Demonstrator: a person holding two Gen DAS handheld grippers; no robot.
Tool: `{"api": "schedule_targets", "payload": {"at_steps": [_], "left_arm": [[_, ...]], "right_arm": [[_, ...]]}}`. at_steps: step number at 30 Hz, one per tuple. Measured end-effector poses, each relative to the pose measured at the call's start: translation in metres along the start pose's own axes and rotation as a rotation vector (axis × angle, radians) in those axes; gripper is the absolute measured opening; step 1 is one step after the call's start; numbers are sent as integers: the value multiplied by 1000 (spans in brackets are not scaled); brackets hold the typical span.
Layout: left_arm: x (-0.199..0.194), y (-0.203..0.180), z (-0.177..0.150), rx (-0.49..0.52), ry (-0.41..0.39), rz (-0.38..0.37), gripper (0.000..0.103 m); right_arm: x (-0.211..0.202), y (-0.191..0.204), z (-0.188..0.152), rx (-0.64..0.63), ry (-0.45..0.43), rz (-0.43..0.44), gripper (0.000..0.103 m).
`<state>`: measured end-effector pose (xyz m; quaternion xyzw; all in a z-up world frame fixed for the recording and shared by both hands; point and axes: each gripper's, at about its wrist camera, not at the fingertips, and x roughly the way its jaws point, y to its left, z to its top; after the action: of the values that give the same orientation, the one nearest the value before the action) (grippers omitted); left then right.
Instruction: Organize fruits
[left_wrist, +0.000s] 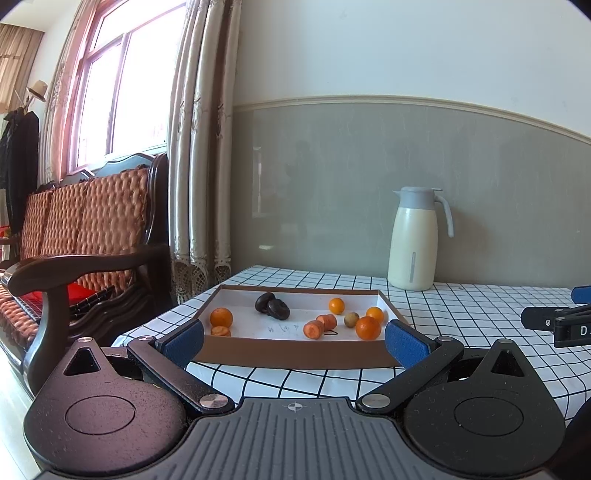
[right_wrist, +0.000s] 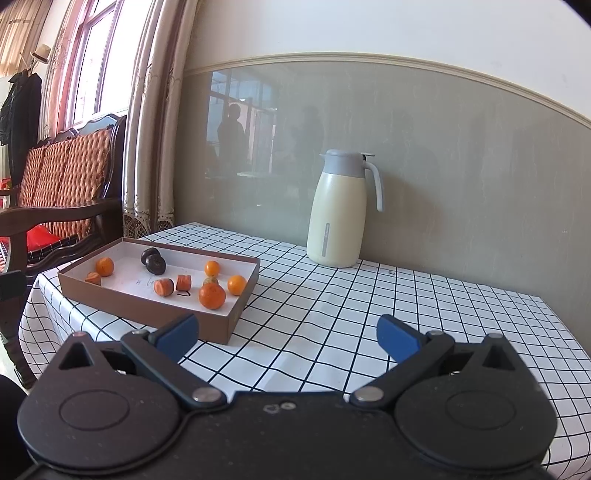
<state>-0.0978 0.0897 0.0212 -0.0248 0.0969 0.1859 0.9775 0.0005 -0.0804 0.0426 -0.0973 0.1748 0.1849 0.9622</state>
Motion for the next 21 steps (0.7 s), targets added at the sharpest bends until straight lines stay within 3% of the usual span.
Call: {"api": "schedule_targets", "payload": {"at_steps": [21], "left_arm": [[-1, -1, -1, 11, -8, 1, 103]], "right_arm": [[1, -5, 2, 13, 8, 0, 97]]}}
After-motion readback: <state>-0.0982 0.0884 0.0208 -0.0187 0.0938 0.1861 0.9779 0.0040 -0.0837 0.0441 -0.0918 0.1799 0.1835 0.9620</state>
